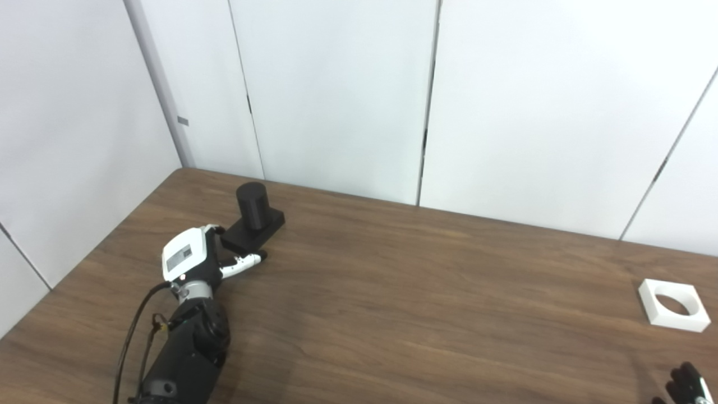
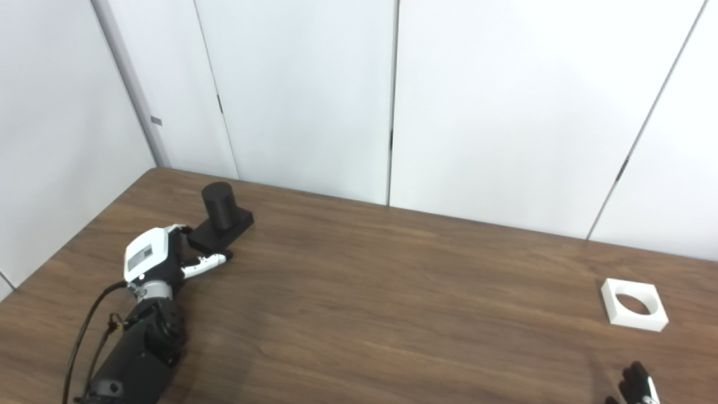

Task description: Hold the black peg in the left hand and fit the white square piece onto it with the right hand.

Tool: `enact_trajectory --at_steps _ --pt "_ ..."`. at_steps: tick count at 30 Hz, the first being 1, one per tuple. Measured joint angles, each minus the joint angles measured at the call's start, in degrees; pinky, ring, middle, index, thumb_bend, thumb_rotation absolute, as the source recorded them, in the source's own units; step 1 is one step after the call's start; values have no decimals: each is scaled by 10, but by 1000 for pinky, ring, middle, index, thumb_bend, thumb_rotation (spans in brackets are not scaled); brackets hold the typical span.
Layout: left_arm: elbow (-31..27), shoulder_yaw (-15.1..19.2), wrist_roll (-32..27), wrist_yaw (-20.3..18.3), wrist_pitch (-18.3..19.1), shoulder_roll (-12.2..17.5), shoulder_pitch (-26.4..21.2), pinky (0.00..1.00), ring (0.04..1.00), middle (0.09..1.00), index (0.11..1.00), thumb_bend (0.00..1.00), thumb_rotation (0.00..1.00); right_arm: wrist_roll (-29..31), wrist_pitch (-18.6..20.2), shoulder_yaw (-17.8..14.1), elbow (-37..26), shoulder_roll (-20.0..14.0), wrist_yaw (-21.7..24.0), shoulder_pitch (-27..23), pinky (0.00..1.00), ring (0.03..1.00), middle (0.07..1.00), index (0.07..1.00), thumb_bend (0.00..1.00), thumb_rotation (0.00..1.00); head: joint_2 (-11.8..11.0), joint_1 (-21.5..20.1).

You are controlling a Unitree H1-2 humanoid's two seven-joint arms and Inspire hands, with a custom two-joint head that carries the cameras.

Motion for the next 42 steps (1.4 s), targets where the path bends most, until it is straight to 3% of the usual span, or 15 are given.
enact_trajectory --at_steps 10,24,30,31,33,35,39,42 --pt "38 -8 -8 48 -24 0 -9 920 898 856 746 928 546 2 0 0 0 0 -1 1 1000 1000 1000 1000 848 1000 1 -3" --pt "58 -20 -40 66 -59 -1 -21 926 888 835 712 877 441 0 16 0 -11 0 -1 2 1000 1000 1000 1000 842 1000 4 -5" --pt "70 -21 -48 95 -97 -2 -24 889 850 786 589 863 326 0 16 0 -11 0 -1 3 1000 1000 1000 1000 828 1000 6 -4" --pt "75 -20 -49 103 -102 -3 -26 875 843 774 554 845 282 0 16 0 -11 0 -1 3 1000 1000 1000 1000 828 1000 6 -4" --pt "81 -17 -52 115 -110 -5 -28 864 839 764 511 653 158 0 16 0 -11 0 -1 3 1000 1000 1000 1000 828 1000 6 -4" --pt "82 -17 -59 120 -115 -7 -29 841 836 755 491 557 94 0 16 0 -11 0 -1 3 1000 1000 1000 1000 830 1000 8 -4" --pt "83 -5 -71 135 -114 -15 -31 714 841 740 480 524 57 -1 16 0 -11 0 -1 3 1000 1000 1000 1000 823 1000 9 -4" --pt "83 -2 -71 142 -114 -18 -31 741 839 737 480 522 55 0 19 0 -14 0 -1 3 1000 1000 1000 1000 833 1000 9 -5"
